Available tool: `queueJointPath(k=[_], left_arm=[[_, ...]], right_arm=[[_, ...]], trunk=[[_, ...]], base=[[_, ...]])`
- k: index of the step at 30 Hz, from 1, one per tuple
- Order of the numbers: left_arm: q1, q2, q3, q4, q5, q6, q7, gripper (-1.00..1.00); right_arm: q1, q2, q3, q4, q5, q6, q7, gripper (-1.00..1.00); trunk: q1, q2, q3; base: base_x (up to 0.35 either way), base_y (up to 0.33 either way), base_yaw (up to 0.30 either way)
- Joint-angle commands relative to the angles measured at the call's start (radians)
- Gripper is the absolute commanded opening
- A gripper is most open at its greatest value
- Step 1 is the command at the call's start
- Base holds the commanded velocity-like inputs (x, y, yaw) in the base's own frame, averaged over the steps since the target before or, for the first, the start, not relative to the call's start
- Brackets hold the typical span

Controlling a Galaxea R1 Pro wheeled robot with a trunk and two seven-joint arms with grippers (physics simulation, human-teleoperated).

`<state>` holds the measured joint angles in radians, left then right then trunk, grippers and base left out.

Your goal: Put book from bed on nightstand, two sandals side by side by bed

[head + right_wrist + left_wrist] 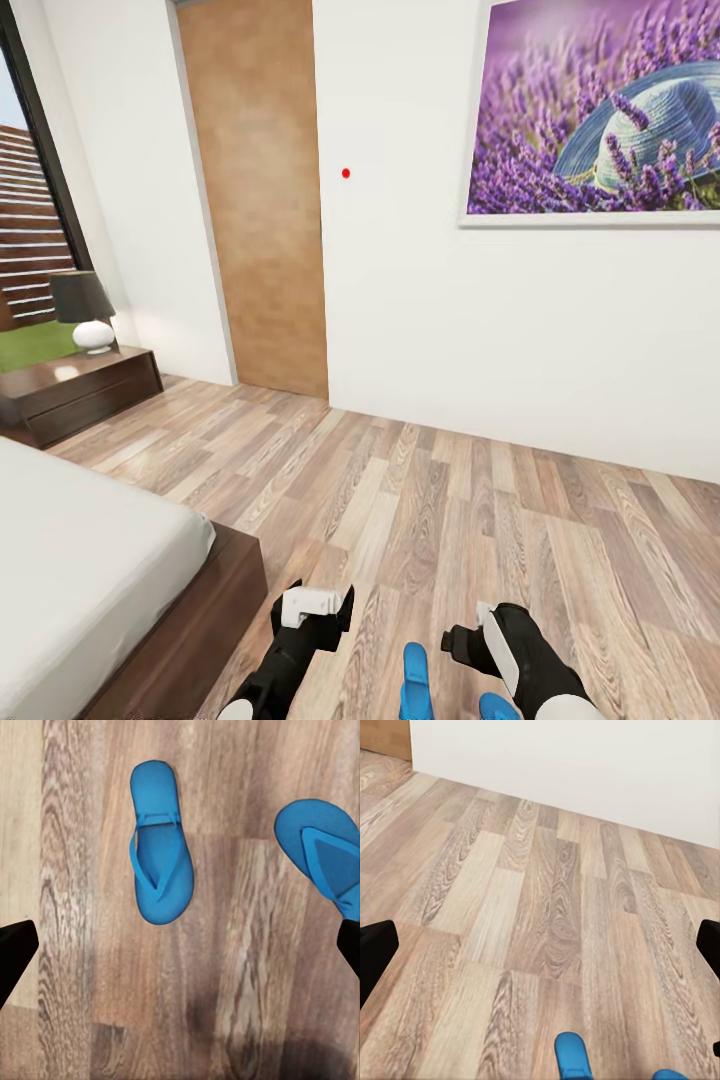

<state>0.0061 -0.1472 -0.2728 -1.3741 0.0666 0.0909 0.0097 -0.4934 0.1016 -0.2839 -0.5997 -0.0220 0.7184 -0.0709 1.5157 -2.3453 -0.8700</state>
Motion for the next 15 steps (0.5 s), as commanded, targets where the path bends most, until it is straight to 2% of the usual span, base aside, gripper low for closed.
queueJointPath(k=[1, 15], left_arm=[[0.000, 0.000, 0.000, -0.002, 0.007, 0.006, 0.001, 1.00], [0.000, 0.000, 0.000, -0.002, 0.007, 0.006, 0.001, 1.00]], right_arm=[[0.000, 0.001, -0.004, -0.002, -0.003, 0.004, -0.004, 1.00], [0.000, 0.001, -0.004, -0.002, -0.003, 0.004, -0.004, 1.00]], trunk=[[0.004, -0.008, -0.004], [0.057, -0.106, -0.048]], base=[[0.000, 0.000, 0.000], [0.000, 0.000, 0.000]])
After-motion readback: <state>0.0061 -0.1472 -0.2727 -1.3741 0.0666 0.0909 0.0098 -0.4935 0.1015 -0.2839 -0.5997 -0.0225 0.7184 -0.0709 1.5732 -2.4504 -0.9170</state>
